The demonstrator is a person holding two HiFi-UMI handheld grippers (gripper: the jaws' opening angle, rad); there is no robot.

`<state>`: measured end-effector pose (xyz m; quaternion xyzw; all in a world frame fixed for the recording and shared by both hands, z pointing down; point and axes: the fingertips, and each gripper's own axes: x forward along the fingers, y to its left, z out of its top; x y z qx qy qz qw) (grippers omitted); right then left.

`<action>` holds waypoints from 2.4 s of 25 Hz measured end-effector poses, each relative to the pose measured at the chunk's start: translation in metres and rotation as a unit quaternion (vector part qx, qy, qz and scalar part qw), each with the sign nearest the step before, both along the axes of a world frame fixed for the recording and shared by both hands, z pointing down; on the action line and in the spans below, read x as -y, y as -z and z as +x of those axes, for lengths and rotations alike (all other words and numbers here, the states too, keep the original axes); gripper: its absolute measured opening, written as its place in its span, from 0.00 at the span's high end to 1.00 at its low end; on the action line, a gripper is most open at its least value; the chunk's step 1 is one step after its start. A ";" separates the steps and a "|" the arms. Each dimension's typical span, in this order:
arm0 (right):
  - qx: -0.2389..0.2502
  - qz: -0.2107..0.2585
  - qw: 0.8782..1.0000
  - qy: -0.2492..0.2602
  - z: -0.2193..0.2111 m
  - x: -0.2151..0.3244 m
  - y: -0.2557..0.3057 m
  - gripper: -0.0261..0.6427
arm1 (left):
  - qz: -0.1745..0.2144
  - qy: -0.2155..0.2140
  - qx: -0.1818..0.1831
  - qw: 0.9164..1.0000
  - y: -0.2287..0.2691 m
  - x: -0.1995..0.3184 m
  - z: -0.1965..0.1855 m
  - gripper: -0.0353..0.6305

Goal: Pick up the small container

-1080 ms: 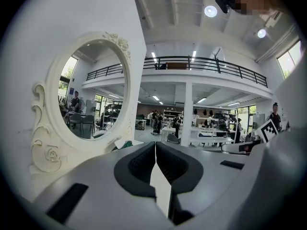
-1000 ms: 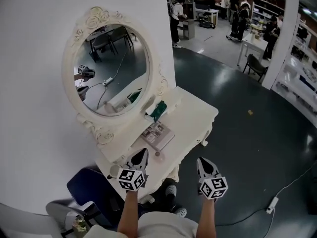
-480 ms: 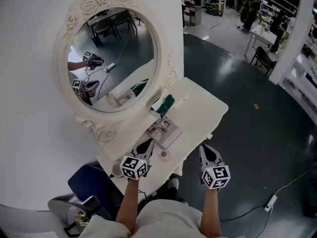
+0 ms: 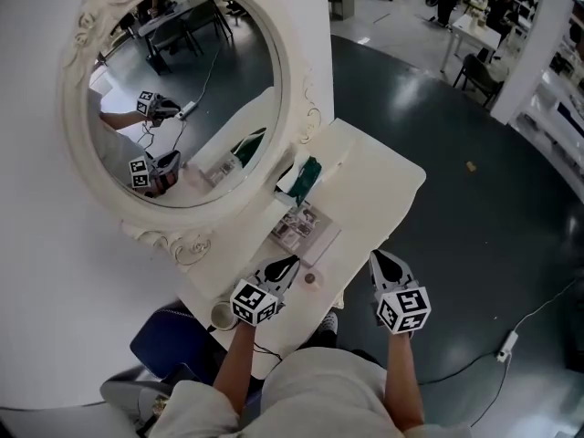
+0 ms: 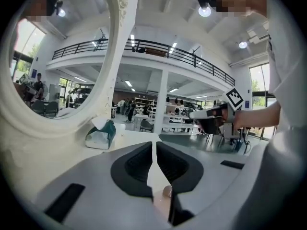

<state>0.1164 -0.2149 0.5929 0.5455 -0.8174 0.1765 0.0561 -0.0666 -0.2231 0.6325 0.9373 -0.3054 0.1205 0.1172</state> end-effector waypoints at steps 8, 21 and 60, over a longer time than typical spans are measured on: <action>-0.007 -0.005 1.000 -0.001 -0.005 0.008 -0.010 0.94 | -0.016 -0.085 0.001 0.996 -0.038 -0.023 0.029 0.77; -0.004 -0.015 1.000 0.008 0.001 0.003 -0.018 0.94 | -0.026 -0.143 0.102 0.984 -0.118 -0.041 0.042 0.65; -0.018 -0.030 0.999 -0.002 -0.006 -0.004 -0.029 0.94 | -0.033 0.103 0.069 0.992 -0.038 0.017 0.004 0.71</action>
